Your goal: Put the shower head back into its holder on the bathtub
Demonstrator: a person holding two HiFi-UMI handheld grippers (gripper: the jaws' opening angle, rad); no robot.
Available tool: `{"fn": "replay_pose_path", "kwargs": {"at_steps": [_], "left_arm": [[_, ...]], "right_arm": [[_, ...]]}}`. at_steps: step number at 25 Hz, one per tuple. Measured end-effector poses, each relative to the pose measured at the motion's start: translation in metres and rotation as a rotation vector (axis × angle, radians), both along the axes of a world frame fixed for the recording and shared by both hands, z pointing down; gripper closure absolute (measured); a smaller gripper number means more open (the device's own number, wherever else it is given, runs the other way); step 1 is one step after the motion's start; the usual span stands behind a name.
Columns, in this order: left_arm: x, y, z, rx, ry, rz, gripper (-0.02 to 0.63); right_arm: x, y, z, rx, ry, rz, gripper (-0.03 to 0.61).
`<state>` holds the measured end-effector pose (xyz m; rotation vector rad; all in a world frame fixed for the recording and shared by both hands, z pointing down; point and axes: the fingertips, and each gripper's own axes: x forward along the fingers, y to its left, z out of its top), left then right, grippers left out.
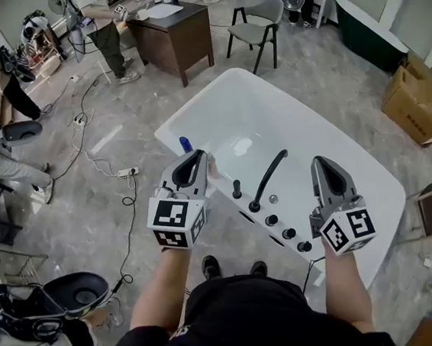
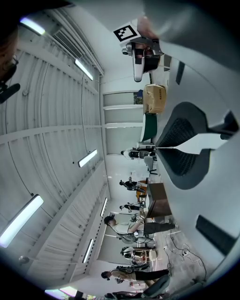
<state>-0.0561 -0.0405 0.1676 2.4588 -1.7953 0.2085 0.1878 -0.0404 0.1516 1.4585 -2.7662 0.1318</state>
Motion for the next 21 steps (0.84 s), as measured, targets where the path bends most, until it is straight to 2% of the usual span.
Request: {"fn": "replay_pose_path", "kwargs": {"at_steps": [15,21], "left_arm": [[-0.014,0.005,-0.001,-0.009,0.012,-0.004,0.589],[-0.007,0.005,-0.003,-0.018,0.013,0.003,0.589]], "right_arm": [[0.000,0.002,-0.003,-0.002,-0.003,-0.007,0.568],[0.003,0.002,-0.009,0.006,0.007,-0.022,0.568]]}}
